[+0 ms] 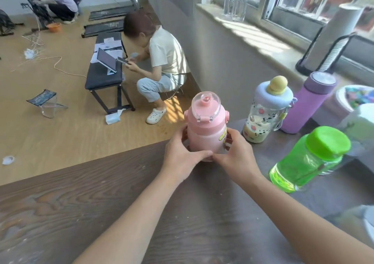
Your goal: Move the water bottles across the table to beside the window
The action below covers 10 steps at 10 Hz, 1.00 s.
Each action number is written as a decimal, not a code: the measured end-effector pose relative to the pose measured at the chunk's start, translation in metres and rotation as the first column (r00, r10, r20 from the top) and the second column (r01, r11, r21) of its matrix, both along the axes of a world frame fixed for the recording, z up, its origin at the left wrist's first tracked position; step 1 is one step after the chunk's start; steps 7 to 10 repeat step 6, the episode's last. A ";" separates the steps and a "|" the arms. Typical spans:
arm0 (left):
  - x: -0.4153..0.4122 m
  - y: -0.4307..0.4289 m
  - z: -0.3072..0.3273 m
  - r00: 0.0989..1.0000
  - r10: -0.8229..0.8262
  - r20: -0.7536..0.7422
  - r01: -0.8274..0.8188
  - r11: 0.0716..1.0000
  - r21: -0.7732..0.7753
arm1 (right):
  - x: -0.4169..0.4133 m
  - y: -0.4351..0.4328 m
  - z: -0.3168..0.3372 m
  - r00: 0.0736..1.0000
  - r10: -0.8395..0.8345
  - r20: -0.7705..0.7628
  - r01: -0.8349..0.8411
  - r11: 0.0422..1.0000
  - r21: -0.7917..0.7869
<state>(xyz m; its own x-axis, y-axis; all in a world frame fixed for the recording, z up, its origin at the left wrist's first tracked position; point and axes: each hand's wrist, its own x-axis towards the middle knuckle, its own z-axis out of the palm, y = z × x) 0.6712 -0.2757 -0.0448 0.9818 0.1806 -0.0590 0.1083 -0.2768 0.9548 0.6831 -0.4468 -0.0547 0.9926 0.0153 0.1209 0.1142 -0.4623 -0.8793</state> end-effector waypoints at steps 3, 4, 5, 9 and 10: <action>0.013 -0.005 -0.013 1.000 0.008 -0.006 -0.008 1.000 0.004 | 0.014 0.000 -0.014 0.999 -0.003 -0.045 0.002 1.000 -0.016; 0.013 -0.003 -0.012 1.000 -0.010 -0.023 0.011 0.999 0.040 | 0.016 0.001 -0.017 0.998 -0.011 -0.064 0.009 1.000 -0.025; 0.012 -0.001 -0.007 0.998 -0.048 -0.036 0.050 0.997 0.055 | 0.015 0.000 -0.014 0.995 -0.020 -0.100 0.016 0.999 -0.035; 0.002 0.003 -0.006 0.994 -0.077 -0.075 0.079 0.997 0.023 | 0.003 0.004 -0.008 0.986 -0.072 -0.149 0.074 0.997 0.002; 0.002 0.003 -0.006 0.994 -0.077 -0.075 0.079 0.997 0.023 | 0.003 0.004 -0.008 0.986 -0.072 -0.149 0.074 0.997 0.002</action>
